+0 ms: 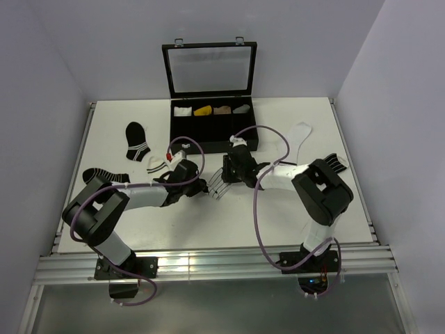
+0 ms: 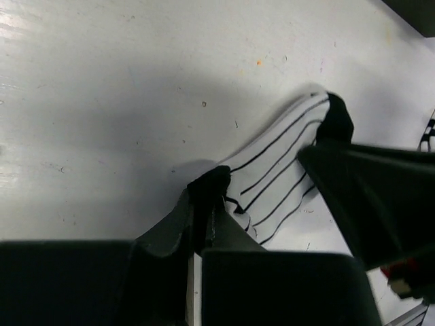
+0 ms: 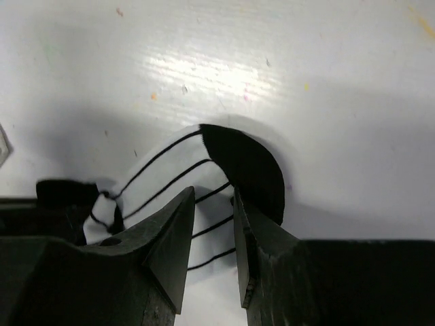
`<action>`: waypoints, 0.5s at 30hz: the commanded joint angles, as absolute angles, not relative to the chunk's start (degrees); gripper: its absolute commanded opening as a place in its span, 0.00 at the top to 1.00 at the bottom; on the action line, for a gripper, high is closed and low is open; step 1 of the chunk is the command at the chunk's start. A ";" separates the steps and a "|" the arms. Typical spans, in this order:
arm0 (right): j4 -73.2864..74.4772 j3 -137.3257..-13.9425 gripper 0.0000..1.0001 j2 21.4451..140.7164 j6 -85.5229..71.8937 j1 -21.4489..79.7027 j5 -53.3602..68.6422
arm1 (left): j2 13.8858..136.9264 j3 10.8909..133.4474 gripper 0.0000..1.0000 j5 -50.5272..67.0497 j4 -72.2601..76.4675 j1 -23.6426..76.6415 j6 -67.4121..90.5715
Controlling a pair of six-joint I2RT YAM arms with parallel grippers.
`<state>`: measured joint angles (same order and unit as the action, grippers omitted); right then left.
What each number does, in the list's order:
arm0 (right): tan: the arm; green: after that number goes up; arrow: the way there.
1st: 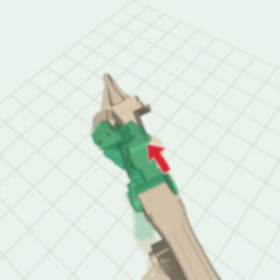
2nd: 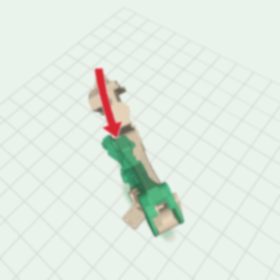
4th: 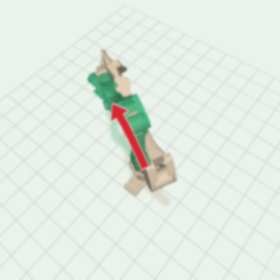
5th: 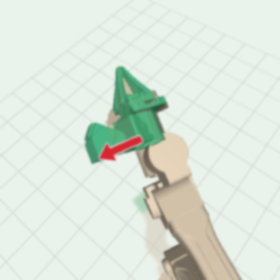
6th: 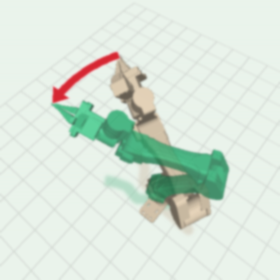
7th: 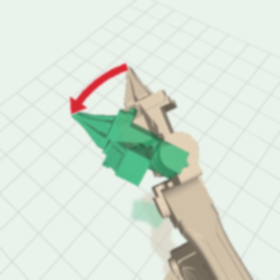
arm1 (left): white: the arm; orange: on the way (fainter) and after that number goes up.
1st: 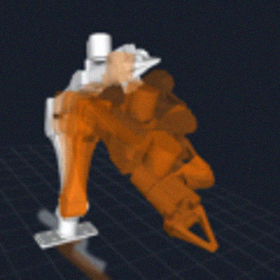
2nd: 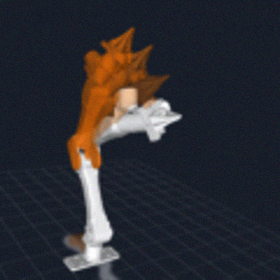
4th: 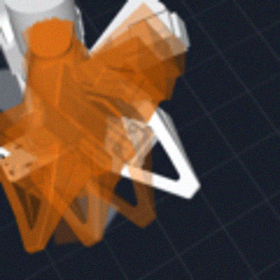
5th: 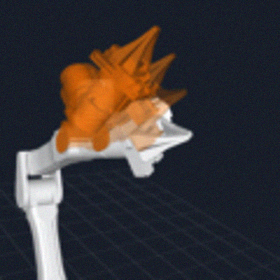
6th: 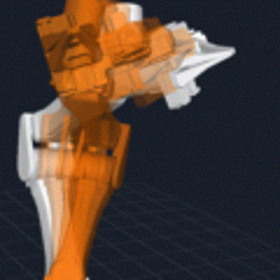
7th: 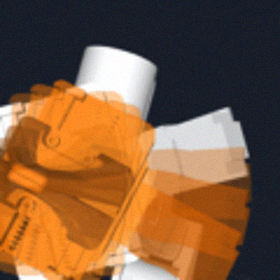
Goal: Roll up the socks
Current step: Roll the sock at the center of the board.
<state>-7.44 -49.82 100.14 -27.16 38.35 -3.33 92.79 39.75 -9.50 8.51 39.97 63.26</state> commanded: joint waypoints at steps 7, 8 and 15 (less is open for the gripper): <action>-3.08 -57.22 0.63 105.38 -24.61 36.83 -0.62 | 91.05 38.14 1.00 -10.28 4.40 41.66 58.10; -3.86 -56.61 0.63 105.21 -24.00 36.83 -0.27 | 91.75 38.93 1.00 -10.28 3.70 41.66 58.01; -5.53 -52.48 0.63 96.34 -19.70 38.31 0.98 | 94.83 42.10 1.00 -11.25 0.18 41.92 58.45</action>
<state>-5.04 -54.30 102.56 -23.24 37.39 1.61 92.79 40.88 -10.44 6.26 41.19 60.20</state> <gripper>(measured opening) 0.372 0.059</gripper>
